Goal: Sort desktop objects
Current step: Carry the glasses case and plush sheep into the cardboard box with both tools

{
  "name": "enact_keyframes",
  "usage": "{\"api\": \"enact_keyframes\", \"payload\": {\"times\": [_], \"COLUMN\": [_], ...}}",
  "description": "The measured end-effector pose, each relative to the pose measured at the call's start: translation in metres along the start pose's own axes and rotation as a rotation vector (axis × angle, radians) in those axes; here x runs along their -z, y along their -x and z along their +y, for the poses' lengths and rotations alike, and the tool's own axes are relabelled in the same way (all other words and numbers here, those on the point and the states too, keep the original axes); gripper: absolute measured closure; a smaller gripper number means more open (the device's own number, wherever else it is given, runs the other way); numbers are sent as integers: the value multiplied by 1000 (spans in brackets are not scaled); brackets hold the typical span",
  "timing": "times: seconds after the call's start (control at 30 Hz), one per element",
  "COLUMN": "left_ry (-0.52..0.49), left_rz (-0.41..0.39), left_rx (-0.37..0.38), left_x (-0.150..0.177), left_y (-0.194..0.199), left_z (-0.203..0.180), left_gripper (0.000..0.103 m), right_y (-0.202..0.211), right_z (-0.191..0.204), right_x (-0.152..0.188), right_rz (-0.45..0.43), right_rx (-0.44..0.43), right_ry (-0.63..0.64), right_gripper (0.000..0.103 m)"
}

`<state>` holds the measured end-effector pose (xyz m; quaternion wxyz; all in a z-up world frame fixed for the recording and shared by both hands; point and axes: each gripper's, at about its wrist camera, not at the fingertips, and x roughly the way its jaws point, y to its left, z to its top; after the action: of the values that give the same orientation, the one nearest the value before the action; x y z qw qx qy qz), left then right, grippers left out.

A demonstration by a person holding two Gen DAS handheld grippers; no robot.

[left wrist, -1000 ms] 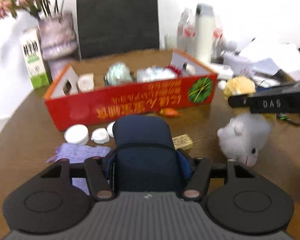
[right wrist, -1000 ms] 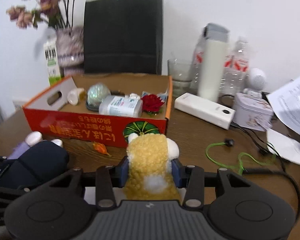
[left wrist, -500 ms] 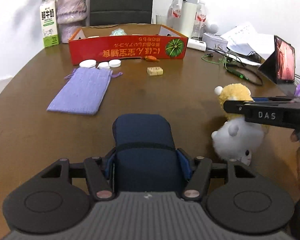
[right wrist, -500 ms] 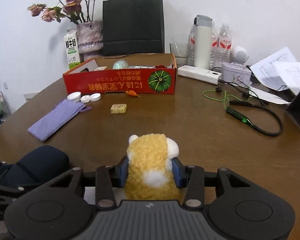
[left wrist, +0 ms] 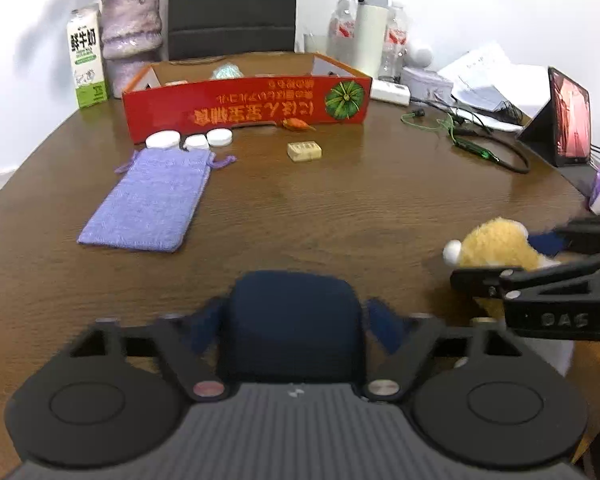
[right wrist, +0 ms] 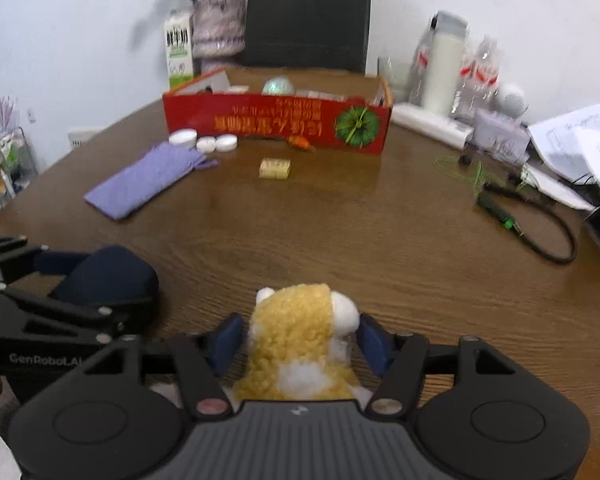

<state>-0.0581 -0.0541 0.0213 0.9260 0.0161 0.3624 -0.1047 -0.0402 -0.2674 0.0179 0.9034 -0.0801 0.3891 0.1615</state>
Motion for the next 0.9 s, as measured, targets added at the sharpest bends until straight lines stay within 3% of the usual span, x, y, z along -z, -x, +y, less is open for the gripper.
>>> {"api": "enact_keyframes", "payload": {"times": [0.23,0.4,0.63,0.73,0.9], "left_ry": [63,116,134,120,114], "left_rz": [-81,-170,-253,-263,-211], "left_rx": [44,43,14,-2,-55], "left_x": [-3,-39,-143,-196,-274], "left_y": [28,50,43,23,-42], "left_z": [10,31,77,94,117], "left_gripper": [35,35,36,36,36], "right_y": [22,42,25,-7,-88], "right_z": [-9,-25,-53,-66,-80], "right_x": [-5,-41,-155,-218,-308], "right_rz": [-108,-225,-351,-353,-270], "right_rx": [-53,-92,-85,-64,-35], "right_ry": [-100,-175,-181,-191,-253], "right_gripper": [58,58,58,58,58]}}
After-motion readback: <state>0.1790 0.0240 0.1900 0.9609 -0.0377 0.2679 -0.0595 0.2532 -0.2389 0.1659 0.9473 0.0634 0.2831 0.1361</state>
